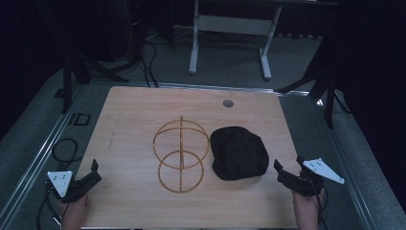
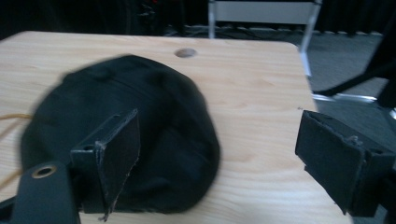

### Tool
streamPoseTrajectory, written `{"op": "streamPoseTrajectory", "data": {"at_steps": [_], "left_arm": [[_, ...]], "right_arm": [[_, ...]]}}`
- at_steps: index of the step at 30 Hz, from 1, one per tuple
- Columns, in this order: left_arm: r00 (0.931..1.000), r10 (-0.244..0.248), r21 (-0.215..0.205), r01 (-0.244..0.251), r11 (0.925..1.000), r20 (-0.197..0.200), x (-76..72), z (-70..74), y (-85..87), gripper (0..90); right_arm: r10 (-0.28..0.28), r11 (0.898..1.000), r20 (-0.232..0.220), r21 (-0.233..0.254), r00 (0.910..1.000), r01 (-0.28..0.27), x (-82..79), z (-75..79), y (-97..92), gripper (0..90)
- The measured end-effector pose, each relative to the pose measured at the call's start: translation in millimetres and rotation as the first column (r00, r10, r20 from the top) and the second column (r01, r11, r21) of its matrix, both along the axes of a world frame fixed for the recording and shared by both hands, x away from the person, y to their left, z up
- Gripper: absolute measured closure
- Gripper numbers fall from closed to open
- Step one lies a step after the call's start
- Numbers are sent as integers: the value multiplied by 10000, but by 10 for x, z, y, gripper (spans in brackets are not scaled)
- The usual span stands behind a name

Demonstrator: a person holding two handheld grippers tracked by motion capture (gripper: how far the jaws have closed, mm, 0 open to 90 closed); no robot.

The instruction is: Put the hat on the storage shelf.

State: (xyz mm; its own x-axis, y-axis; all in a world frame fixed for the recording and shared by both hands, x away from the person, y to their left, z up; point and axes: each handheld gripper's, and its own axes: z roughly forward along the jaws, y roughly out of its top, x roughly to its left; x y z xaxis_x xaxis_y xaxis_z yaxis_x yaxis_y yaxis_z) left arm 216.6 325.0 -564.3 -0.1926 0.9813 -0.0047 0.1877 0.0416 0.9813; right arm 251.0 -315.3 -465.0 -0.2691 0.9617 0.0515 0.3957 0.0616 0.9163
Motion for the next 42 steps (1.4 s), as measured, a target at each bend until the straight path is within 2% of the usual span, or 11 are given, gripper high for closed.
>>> {"op": "streamPoseTrajectory", "data": {"at_steps": [6, 9, 15, 18, 21, 28, 34, 37, 38, 41, 42], "left_arm": [[10000, -28, 28, 28, 10000, -9, 1, 0, -3, 6], [10000, -69, 50, 69, 10000, 6, -1, 0, -5, 6], [10000, -88, 94, 88, 9999, 16, 1, -1, -10, 6], [9999, -105, 88, 105, 9999, 14, 0, -1, -9, 6], [9999, -123, 78, 123, 9999, 0, 2, -1, -8, 6], [9999, -167, 73, 167, 9998, 6, 0, -1, -7, 6], [9998, -176, 84, 176, 9998, -5, 2, 0, -9, 6], [9998, -186, 79, 186, 9998, -2, 1, 0, -9, 6], [9998, -186, 79, 186, 9998, -2, 1, 0, -9, 6], [9998, -191, 73, 191, 9998, -11, 1, 0, -8, 6], [9998, -183, 75, 183, 9998, -10, 2, 0, -9, 6]], "right_arm": [[563, 9981, 103, 263, 9984, -565, 3, 128, 199, 112], [787, 9969, 143, -1, 9968, -787, 14, 158, 318, 112], [1247, 9922, 52, -65, 9922, -1246, 74, 140, 539, 112], [1485, 9889, -72, -73, 9889, -1485, 111, 102, 651, 112], [1589, 9867, -207, -306, 9871, -1595, 155, 40, 751, 113], [1567, 9831, -677, -846, 9853, -1622, 325, -165, 908, 116], [1380, 9814, -938, -1214, 9860, -1489, 386, -287, 968, 137], [1278, 9809, -1158, -1318, 9850, -1428, 419, -347, 972, 163], [1276, 9816, -1232, -1266, 9841, -1431, 430, -365, 966, 197], [1200, 9844, -1205, -1140, 9854, -1338, 433, -383, 956, 220], [1173, 9830, -1185, -1271, 9860, -1322, 436, -392, 955, 313]]}}
